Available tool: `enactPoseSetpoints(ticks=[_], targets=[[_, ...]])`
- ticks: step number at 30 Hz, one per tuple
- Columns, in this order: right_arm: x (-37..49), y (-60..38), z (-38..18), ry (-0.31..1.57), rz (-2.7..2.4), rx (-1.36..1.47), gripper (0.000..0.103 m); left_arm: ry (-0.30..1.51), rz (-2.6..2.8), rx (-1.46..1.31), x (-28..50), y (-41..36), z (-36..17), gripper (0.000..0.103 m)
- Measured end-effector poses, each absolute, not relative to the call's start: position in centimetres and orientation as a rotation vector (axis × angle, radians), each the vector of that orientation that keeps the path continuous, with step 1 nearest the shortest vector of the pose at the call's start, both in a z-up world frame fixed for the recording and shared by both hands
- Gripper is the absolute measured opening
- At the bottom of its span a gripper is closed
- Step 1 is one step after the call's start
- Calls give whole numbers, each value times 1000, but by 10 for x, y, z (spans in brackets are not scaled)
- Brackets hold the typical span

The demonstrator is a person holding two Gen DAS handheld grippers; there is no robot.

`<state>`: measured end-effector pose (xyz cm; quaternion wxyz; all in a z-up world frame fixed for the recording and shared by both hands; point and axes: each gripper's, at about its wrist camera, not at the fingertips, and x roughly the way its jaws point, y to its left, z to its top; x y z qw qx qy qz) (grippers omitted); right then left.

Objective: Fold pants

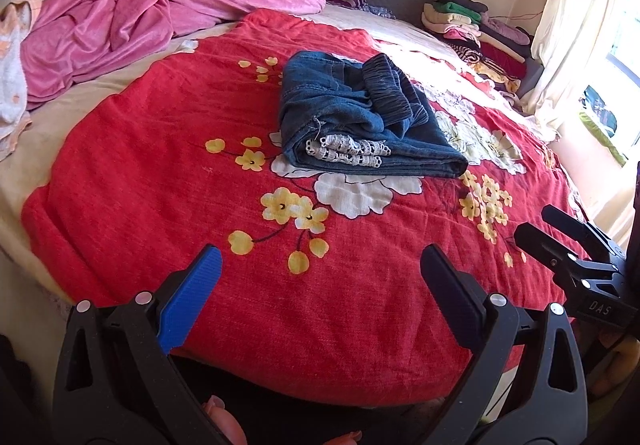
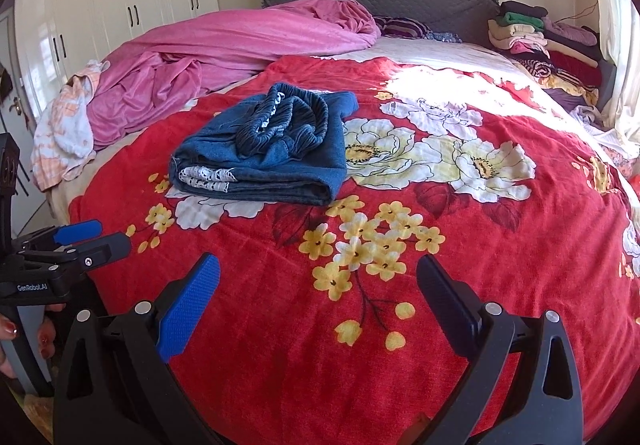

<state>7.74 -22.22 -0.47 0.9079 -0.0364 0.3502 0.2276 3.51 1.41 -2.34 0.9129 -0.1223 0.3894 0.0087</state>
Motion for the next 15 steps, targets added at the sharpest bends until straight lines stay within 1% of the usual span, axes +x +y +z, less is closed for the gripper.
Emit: enactPoseSetpoints(ticks=[15], targets=[[77,-225,-2,720,468,-70,98,802,25,-250,34,14,-22,93]])
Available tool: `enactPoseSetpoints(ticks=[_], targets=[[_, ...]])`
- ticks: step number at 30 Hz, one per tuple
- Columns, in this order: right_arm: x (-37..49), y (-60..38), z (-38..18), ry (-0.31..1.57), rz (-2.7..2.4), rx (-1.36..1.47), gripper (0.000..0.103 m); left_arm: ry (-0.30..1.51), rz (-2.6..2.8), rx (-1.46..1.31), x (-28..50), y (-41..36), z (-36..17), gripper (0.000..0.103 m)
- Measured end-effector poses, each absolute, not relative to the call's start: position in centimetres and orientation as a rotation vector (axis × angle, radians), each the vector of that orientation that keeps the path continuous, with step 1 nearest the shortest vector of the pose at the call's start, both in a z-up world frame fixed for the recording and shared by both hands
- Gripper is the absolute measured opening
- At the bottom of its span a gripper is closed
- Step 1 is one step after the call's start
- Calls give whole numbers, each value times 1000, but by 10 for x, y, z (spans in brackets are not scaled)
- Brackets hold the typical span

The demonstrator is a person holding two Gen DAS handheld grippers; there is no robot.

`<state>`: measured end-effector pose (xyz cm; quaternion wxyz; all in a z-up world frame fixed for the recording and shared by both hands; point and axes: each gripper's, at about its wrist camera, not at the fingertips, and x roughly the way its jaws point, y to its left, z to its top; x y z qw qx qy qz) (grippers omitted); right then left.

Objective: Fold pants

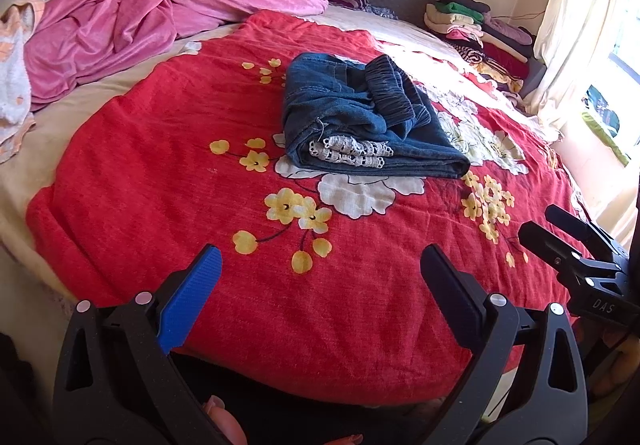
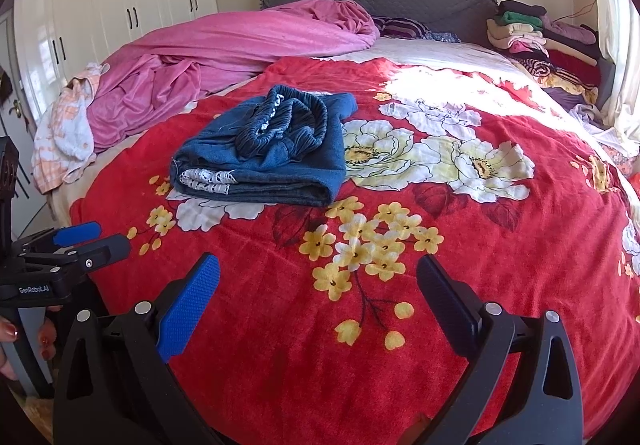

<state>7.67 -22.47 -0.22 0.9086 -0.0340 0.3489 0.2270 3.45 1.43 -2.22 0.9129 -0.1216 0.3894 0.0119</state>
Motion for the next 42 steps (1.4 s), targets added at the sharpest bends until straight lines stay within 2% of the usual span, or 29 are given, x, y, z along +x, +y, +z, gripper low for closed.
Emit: enactPoseSetpoints(ticks=[42], targets=[[77,-225,-2,719,464,-73,98,803,33,-246,34,16,-21,93]])
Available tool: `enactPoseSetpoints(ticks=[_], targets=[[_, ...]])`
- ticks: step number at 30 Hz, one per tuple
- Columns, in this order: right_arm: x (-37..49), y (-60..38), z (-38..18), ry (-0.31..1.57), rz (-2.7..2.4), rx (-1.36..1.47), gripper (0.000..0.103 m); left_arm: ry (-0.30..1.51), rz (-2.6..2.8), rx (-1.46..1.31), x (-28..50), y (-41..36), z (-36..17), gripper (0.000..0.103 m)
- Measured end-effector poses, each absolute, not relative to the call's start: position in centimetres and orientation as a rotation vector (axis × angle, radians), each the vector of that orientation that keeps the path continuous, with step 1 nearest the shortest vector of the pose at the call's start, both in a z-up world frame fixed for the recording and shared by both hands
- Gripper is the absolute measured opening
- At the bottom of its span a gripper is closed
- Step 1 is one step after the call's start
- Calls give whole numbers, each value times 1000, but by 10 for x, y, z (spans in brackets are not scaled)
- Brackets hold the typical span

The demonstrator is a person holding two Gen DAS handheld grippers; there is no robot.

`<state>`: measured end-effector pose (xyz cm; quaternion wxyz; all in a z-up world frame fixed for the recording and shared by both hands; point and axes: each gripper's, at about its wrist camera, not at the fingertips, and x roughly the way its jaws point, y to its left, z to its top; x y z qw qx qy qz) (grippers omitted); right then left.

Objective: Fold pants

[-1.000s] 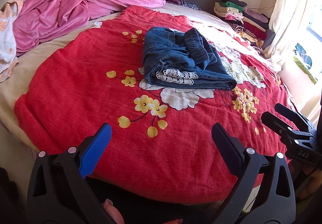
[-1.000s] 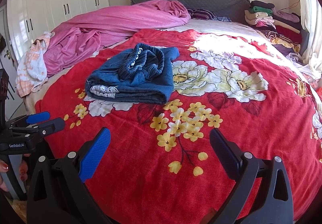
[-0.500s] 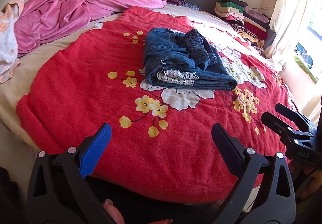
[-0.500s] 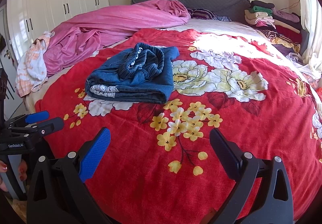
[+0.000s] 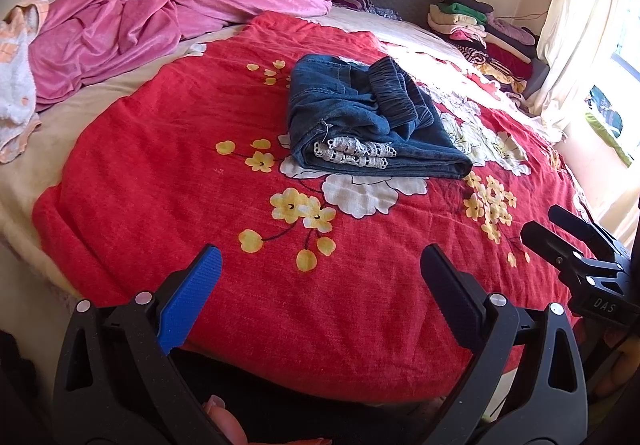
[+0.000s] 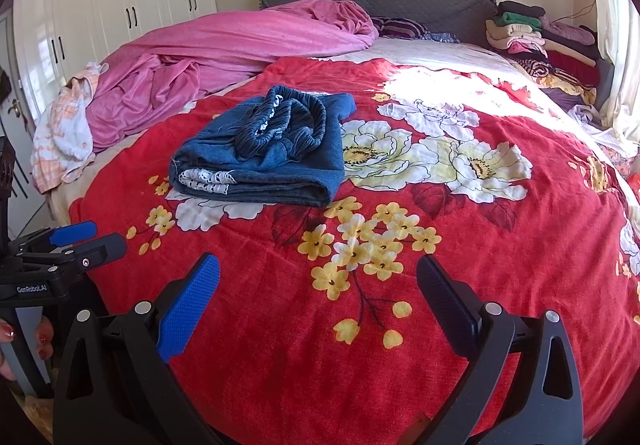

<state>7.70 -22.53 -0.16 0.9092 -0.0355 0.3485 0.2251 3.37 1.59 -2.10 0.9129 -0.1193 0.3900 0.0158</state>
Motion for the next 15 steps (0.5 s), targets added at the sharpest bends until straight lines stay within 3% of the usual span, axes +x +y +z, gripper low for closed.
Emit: enactPoseSetpoints(ticks=[15], targets=[[80,-232,-4,733,446,-55,98,819,41,-240,36,22,-24,93]])
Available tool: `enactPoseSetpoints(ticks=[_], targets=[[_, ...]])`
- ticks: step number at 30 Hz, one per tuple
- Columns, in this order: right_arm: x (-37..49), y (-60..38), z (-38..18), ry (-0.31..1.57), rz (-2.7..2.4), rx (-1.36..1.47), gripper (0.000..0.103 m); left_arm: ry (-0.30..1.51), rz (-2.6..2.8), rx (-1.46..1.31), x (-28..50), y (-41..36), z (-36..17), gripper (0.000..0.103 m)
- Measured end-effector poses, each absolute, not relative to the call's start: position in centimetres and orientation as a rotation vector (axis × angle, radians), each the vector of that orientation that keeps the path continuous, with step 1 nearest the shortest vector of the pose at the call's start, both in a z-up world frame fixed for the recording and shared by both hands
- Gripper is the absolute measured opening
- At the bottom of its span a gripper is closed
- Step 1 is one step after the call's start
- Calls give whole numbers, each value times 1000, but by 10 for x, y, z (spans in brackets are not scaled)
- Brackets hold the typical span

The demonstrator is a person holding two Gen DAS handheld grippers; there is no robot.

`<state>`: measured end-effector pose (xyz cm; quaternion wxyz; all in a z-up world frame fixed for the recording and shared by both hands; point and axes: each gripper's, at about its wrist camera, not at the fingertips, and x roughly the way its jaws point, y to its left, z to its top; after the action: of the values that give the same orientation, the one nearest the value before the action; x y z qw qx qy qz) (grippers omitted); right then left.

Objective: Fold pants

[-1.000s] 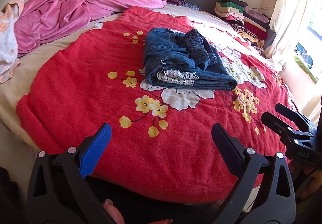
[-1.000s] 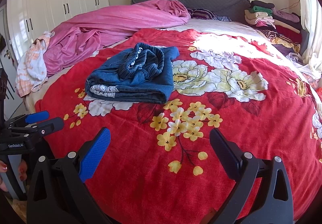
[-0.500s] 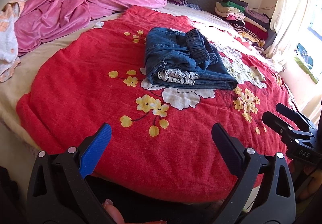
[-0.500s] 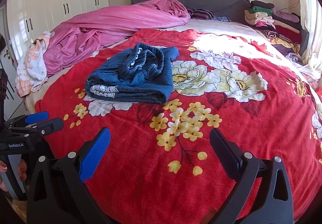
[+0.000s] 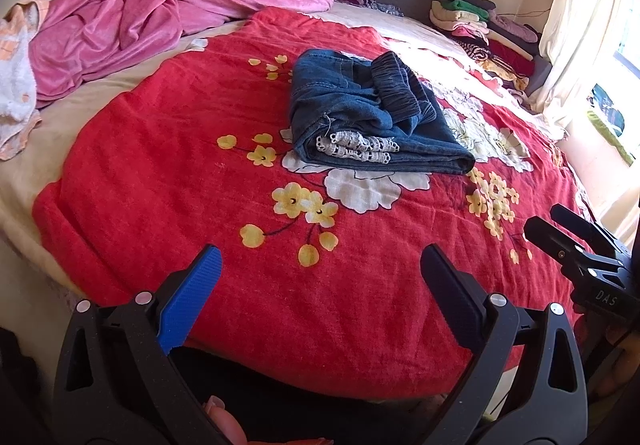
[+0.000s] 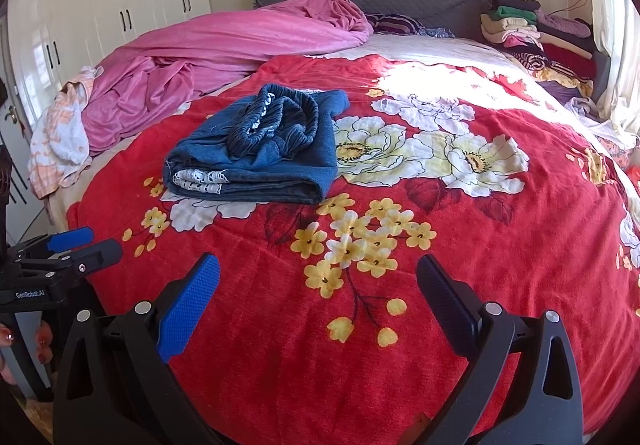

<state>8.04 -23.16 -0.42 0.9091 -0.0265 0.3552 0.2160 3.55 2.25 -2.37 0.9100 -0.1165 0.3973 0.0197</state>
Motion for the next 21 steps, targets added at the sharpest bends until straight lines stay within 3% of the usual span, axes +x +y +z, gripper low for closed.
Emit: enactPoseSetpoints(ticks=[11,17,21], targets=[[101,-265,-10,763,305,-58,98,854,52,-252,43,26,-29,93],[143,-346,-8,779,122,21,98,839,224,-264,85,97,-21,93],[197,-434,-3,781,-58,59,98,880,419,-285,141,191,-20,93]])
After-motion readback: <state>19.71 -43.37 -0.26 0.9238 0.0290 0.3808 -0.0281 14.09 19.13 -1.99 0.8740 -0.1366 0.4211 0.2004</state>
